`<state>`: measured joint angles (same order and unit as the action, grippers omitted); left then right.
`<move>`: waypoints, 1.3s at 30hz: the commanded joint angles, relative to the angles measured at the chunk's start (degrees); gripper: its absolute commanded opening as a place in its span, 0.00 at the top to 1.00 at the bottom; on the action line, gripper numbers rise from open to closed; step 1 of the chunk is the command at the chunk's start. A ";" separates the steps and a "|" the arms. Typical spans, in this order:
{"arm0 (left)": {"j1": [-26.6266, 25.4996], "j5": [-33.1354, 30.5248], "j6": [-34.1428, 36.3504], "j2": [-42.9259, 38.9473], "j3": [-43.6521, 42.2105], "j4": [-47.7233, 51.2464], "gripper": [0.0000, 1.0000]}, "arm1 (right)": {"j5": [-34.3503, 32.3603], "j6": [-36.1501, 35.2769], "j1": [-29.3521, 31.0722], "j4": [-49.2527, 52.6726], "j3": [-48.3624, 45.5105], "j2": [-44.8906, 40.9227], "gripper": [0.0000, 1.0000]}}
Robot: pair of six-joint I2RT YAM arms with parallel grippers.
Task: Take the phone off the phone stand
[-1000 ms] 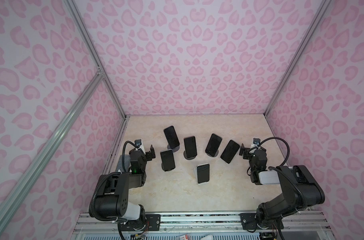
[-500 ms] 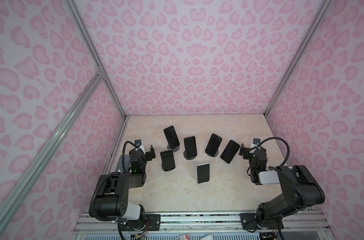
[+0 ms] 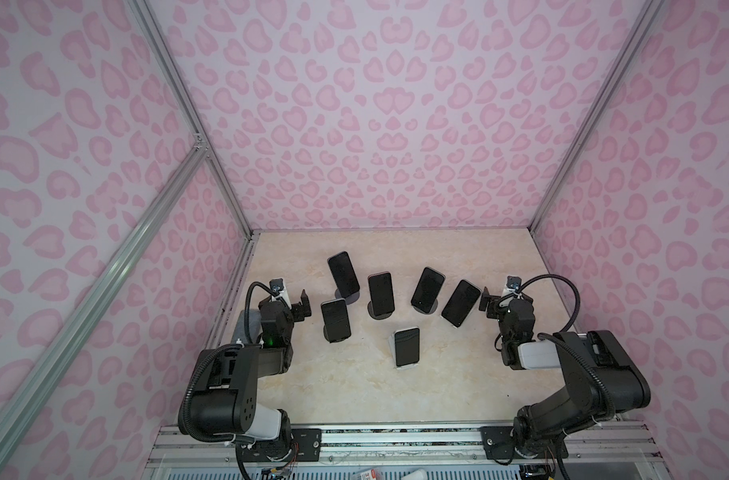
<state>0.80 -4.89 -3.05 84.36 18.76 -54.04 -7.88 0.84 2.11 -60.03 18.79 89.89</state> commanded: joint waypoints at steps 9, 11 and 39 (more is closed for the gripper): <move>0.08 -0.12 0.07 0.12 0.26 -1.86 0.02 | -0.07 -0.09 0.00 0.07 0.07 0.05 0.00; 0.05 -0.12 0.06 0.13 0.30 -1.84 0.03 | -0.10 -0.10 0.00 0.01 0.05 0.05 0.00; 0.27 1.26 0.24 -6.82 4.03 9.73 0.02 | -13.87 7.01 -1.45 14.99 2.46 -12.63 0.00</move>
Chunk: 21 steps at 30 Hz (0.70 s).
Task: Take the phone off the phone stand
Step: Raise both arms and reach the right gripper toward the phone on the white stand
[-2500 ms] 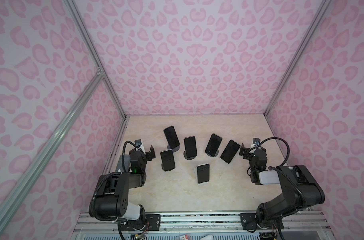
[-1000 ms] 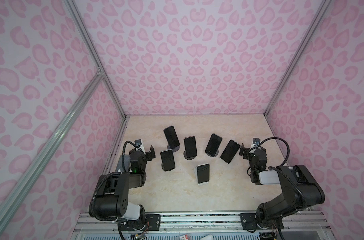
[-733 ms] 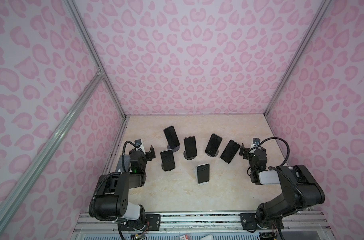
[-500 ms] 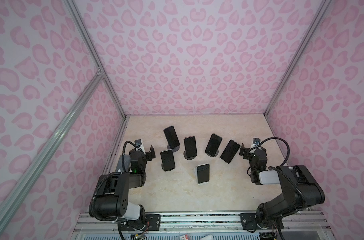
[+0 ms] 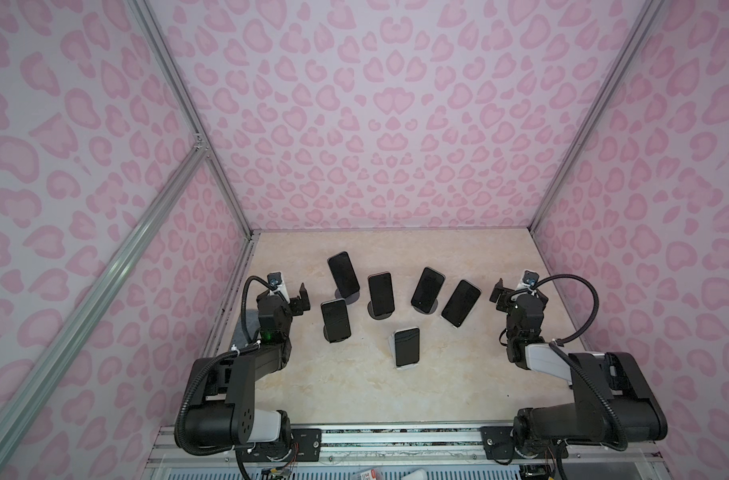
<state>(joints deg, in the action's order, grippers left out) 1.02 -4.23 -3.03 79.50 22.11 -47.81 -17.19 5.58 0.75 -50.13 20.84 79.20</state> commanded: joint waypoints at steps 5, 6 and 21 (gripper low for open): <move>0.12 0.59 -0.13 -9.31 2.94 8.48 0.02 | -9.84 4.85 -0.15 24.27 9.52 -7.90 0.00; 0.04 0.87 -0.13 -11.51 4.51 10.43 0.02 | -10.68 6.40 -0.15 30.44 12.83 -8.38 0.00; 0.54 4.93 -24.63 -21.15 35.09 51.82 0.02 | 11.41 25.67 -3.57 59.08 26.45 -20.72 0.01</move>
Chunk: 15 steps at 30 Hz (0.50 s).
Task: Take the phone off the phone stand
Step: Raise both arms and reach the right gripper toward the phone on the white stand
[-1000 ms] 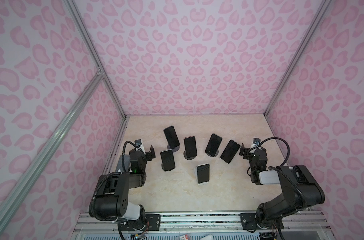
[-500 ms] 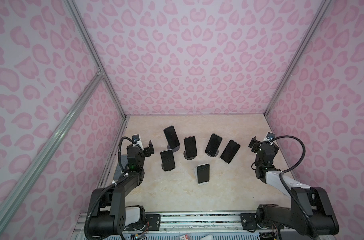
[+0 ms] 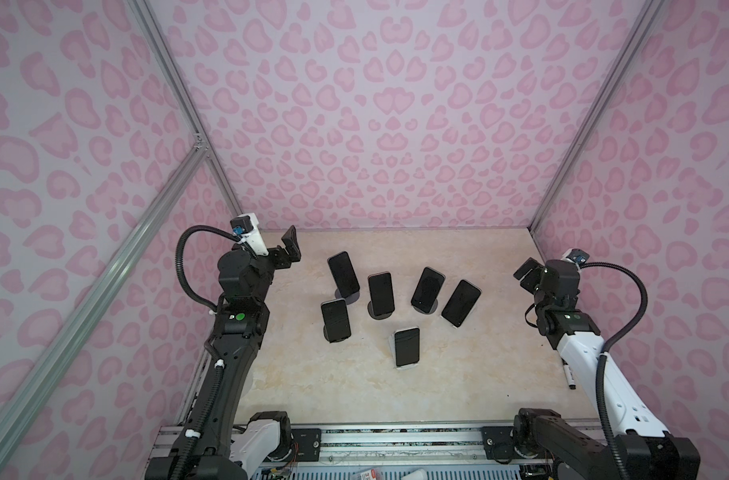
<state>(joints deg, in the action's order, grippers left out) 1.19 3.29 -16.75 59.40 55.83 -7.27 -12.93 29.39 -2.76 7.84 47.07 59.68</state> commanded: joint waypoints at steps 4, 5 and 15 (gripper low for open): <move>1.62 -1.35 -16.09 -5.07 -1.37 9.42 0.02 | 14.09 -0.03 1.22 5.27 2.85 -1.54 0.07; 2.14 -0.32 -17.35 -5.15 -1.14 9.54 0.03 | 14.83 0.28 2.03 6.56 3.35 -1.43 0.07; 0.83 12.02 -28.33 -4.15 -2.44 12.57 0.06 | 10.97 -3.71 16.54 14.45 3.64 -6.63 0.07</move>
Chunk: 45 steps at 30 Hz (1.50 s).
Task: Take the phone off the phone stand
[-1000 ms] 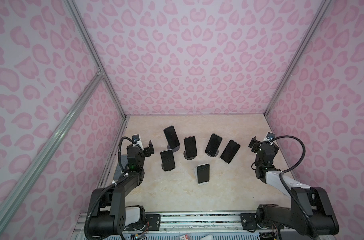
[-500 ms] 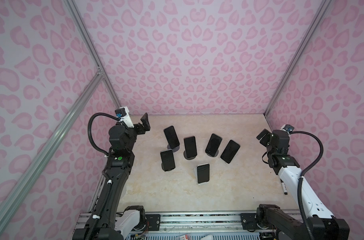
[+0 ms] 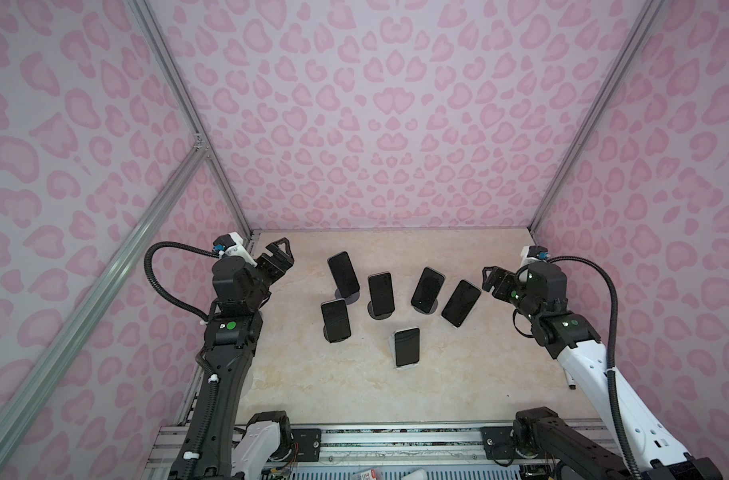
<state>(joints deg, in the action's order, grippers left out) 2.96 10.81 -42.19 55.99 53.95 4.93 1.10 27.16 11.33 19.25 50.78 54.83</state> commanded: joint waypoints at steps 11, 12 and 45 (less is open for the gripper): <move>-4.87 6.79 0.85 -1.78 -1.09 3.43 0.05 | -19.53 3.88 25.59 4.38 -5.85 -7.78 0.06; -5.80 7.99 1.24 -1.36 -0.71 3.53 0.05 | -20.73 4.86 27.36 4.78 -5.65 -7.08 0.05; -20.52 18.22 8.00 4.13 2.70 6.27 0.04 | -19.76 15.13 48.39 0.83 2.80 18.20 0.00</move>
<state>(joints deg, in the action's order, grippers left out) -17.37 28.10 -34.89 60.10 56.05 11.07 -17.78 41.85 59.48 20.56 54.28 72.69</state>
